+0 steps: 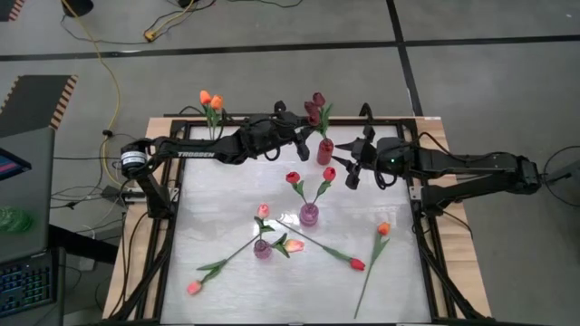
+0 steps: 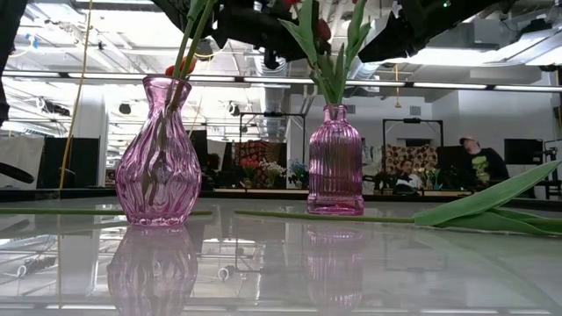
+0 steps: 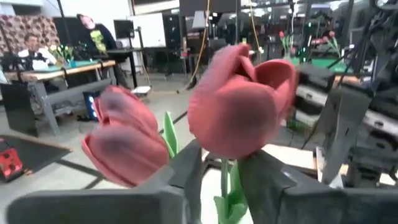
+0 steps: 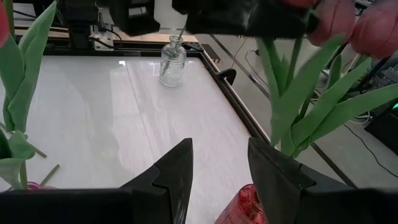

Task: Sort flowers into vase by color
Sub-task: Put the dark red flower into the red vase, then put the pink flower into the bottom purple vase

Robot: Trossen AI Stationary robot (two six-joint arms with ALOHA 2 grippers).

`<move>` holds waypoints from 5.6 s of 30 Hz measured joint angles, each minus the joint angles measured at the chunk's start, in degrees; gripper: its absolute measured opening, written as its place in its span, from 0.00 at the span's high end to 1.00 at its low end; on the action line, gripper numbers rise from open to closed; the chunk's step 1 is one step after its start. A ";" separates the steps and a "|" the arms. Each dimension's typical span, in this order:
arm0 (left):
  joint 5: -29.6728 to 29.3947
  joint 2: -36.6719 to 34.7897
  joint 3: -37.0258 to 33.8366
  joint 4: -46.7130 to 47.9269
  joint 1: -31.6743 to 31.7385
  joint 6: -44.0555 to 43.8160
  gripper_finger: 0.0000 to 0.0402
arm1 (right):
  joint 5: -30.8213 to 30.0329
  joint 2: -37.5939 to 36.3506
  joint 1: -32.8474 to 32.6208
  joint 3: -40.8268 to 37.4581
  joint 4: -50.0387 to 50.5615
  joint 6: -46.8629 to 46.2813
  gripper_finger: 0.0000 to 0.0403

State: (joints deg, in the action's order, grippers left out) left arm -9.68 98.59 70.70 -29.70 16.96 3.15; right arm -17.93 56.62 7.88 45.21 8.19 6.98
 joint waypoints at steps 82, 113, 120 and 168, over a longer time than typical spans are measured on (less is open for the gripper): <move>0.41 -28.17 -6.74 80.80 -18.80 -25.64 0.65 | -0.17 -0.83 -0.68 0.00 3.58 -1.00 0.55; 2.92 -27.21 -27.18 61.76 -53.90 -73.66 0.65 | -0.07 -0.85 -0.70 0.00 3.82 -1.03 0.55; 1.90 -27.21 -29.32 59.19 -56.34 -77.93 0.65 | -0.04 -0.85 -0.69 0.00 3.82 -1.03 0.55; 4.55 -13.40 -32.76 51.92 -56.51 -82.62 0.86 | -0.07 -0.85 -0.70 0.00 3.76 -1.01 0.55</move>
State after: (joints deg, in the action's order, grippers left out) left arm -5.13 85.19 37.93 22.22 -39.55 -79.47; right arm -18.00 55.77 7.18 45.21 11.94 5.98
